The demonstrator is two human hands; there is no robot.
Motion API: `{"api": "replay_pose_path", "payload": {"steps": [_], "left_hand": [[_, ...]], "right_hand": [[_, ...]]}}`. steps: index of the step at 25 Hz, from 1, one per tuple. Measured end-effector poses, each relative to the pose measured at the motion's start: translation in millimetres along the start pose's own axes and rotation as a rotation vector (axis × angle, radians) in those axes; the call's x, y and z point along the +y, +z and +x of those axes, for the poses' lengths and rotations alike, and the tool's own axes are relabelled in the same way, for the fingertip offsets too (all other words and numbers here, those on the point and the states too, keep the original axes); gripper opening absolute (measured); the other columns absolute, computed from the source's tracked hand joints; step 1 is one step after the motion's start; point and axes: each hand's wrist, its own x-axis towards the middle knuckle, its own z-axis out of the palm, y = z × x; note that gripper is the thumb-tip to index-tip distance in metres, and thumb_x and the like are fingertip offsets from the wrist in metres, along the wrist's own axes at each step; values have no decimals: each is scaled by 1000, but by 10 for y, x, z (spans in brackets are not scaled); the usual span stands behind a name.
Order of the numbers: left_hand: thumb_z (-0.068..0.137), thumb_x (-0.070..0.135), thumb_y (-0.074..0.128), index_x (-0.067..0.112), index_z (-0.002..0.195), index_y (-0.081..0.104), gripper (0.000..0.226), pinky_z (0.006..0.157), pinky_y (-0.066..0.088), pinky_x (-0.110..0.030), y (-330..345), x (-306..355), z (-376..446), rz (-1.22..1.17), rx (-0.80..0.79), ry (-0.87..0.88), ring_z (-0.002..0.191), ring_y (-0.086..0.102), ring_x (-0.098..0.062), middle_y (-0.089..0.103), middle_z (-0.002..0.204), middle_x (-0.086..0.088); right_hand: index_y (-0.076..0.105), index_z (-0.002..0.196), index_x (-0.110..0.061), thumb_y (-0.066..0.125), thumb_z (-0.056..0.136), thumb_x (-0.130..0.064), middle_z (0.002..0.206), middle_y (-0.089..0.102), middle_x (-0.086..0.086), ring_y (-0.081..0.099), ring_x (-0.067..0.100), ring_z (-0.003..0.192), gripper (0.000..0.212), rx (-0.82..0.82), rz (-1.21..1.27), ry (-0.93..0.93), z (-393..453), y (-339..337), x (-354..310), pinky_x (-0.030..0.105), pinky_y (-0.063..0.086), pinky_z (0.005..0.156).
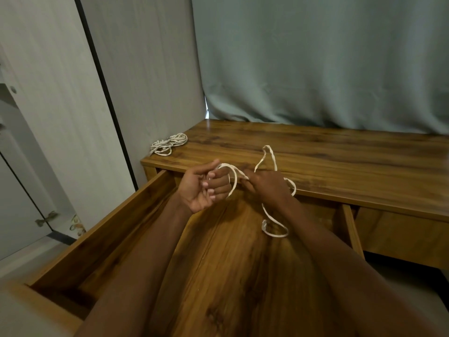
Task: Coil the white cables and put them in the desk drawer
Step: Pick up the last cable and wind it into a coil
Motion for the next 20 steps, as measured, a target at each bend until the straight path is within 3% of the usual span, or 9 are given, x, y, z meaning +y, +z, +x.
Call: {"api": "replay_pose_path", "payload": {"steps": [2, 4, 8, 12, 14, 16, 18, 20], "left_hand": [[104, 29, 29, 18, 69, 37, 38, 52, 24, -25, 35, 7, 37, -122, 0, 220, 51, 25, -10, 27, 53, 5], [103, 27, 32, 17, 72, 40, 34, 55, 26, -25, 40, 41, 60, -171, 106, 455, 54, 28, -11, 30, 55, 4], [104, 28, 36, 16, 72, 48, 35, 59, 34, -29, -15, 69, 58, -145, 543, 795, 53, 38, -13, 39, 55, 1], [106, 31, 39, 16, 79, 50, 33, 63, 37, -27, -52, 79, 119, -10, 918, 916, 55, 44, -10, 44, 61, 2], [106, 34, 39, 15, 84, 53, 31, 62, 41, -25, -66, 48, 102, 312, 1162, 870, 59, 48, -8, 50, 67, 2], [106, 38, 37, 13, 89, 54, 34, 61, 41, -24, -158, -23, 66, 842, 1264, 757, 64, 48, -7, 51, 73, 3], [106, 39, 35, 11, 87, 54, 39, 58, 41, -30, -268, -100, 55, 1451, 1164, 588, 64, 50, -11, 50, 72, 1], [106, 35, 34, 10, 83, 54, 40, 60, 41, -35, -345, -135, 80, 1867, 1040, 412, 67, 54, -18, 54, 73, -4]], "right_hand": [[69, 111, -21, 40, 98, -47, 63, 70, 3, 66, 29, 51, 41, 50, -62, 24, 21, 81, -210, 29, 39, 47], [68, 114, -22, 52, 96, -43, 61, 69, 1, 64, 27, 47, 31, 40, -121, 50, -2, 124, -360, 28, 37, 46], [64, 114, -21, 61, 89, -22, 75, 72, 4, 66, 33, 59, 25, -71, -89, 40, -25, 70, -479, 29, 29, 49], [68, 88, -22, 72, 78, -23, 59, 66, 5, 63, 33, 49, 11, -79, -114, 31, -2, -2, -579, 27, 24, 47], [67, 90, -22, 70, 79, -24, 60, 67, 4, 64, 32, 50, 12, -72, -123, -27, 12, 6, -641, 27, 25, 47], [69, 93, -24, 72, 78, -24, 61, 67, 1, 63, 29, 49, 15, -63, -124, -61, 42, -31, -673, 26, 26, 48], [69, 91, -24, 74, 77, -22, 61, 67, -1, 63, 25, 49, 16, -60, -128, -94, 59, -72, -670, 26, 28, 48], [67, 94, -24, 70, 81, -22, 70, 70, 0, 66, 25, 58, 13, -94, -126, -103, 57, -117, -640, 29, 34, 52]]}}
